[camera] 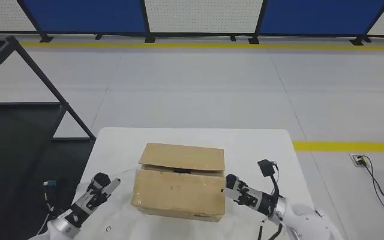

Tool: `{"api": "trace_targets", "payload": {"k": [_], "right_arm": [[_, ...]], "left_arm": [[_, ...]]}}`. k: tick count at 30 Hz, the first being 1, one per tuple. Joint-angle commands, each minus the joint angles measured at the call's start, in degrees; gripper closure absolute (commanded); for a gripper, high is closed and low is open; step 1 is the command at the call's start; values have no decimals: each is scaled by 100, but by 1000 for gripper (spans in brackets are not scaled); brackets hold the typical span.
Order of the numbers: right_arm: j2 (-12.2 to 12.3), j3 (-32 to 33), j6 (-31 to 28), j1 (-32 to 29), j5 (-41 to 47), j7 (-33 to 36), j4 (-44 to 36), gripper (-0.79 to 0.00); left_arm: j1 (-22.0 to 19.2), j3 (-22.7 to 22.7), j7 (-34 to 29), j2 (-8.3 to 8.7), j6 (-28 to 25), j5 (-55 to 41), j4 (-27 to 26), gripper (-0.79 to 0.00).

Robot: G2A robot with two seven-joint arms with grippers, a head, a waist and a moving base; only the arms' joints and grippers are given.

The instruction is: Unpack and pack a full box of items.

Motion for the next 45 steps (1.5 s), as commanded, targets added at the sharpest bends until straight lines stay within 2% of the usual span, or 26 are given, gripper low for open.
{"api": "trace_targets", "payload": {"k": [1,11,15,29,45], "right_arm": [[15,9,-218,31,393,261,61,-785],[152,169,-860,-254,1449,1516,-311,-785],[223,233,-1015,-483,1566,2016,-539,-785],[504,-161,-912,-853,895,2121,-968,-785],[710,-756,-890,-629,376,2131,-405,-785]], "left_arm": [[13,20,29,1,30,-54,16,-785],[19,189,-12,12,107,-127,38,-785],[-19,294,2,16,142,8,103,-785],[-109,628,-300,57,60,412,289,-785],[-96,907,-538,99,-69,385,159,-785]]}}
